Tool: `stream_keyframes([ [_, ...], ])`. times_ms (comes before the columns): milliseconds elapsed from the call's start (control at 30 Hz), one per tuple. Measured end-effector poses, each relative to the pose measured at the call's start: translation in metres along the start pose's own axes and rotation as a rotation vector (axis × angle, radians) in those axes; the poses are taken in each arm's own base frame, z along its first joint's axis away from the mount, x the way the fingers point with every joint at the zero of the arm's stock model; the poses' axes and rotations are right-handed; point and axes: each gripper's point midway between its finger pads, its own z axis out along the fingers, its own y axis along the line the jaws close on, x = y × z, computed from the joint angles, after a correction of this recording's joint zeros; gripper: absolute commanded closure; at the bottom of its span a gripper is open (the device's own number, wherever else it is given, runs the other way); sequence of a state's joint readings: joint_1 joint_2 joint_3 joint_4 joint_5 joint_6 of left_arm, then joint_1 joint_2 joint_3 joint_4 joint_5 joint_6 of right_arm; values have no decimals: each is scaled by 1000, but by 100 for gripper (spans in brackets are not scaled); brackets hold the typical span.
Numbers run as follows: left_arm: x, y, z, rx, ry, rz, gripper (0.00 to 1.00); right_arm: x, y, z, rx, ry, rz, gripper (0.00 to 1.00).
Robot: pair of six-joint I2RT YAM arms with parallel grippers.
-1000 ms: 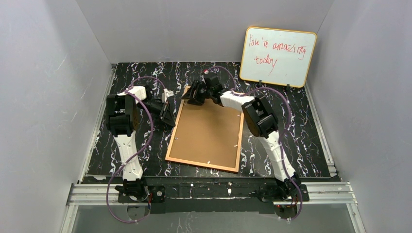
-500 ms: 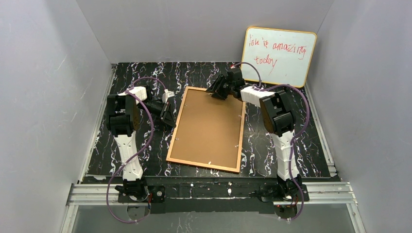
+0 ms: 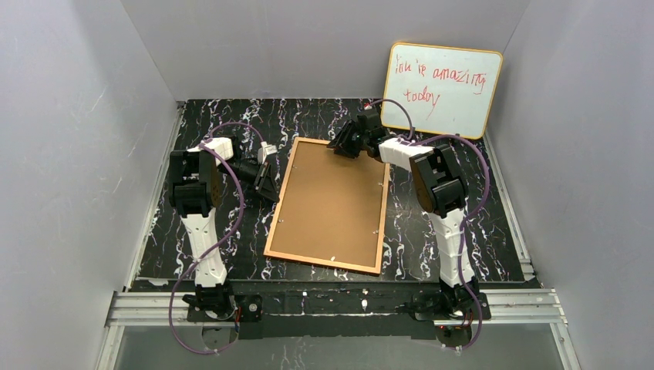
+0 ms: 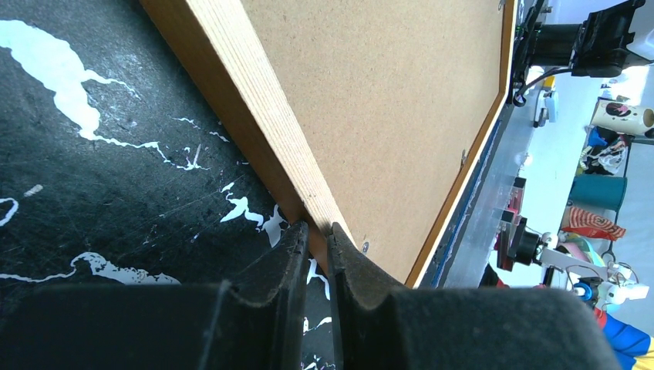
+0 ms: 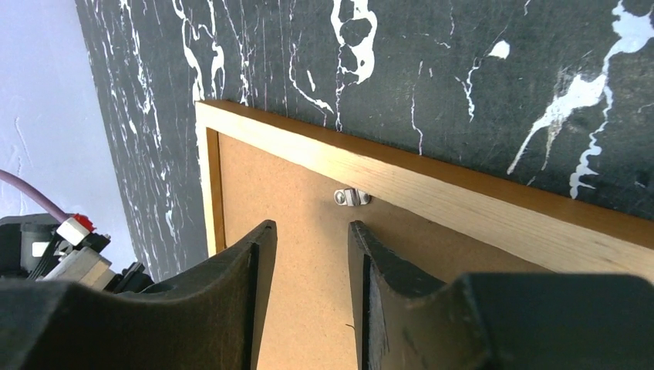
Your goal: Put the photo into the frame
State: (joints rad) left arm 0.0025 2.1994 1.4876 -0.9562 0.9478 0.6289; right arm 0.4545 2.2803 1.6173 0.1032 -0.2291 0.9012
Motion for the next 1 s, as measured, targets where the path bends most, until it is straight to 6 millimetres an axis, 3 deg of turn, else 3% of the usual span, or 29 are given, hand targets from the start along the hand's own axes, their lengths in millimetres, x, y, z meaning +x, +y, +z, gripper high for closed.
stream_keyframes([
  [500,0,0,0,1,0,7,89,-9,-1,7,25,-49,-7,54],
  [1000,1,0,0,4,2,21,89,-5,6,13,10,-52,23,54],
])
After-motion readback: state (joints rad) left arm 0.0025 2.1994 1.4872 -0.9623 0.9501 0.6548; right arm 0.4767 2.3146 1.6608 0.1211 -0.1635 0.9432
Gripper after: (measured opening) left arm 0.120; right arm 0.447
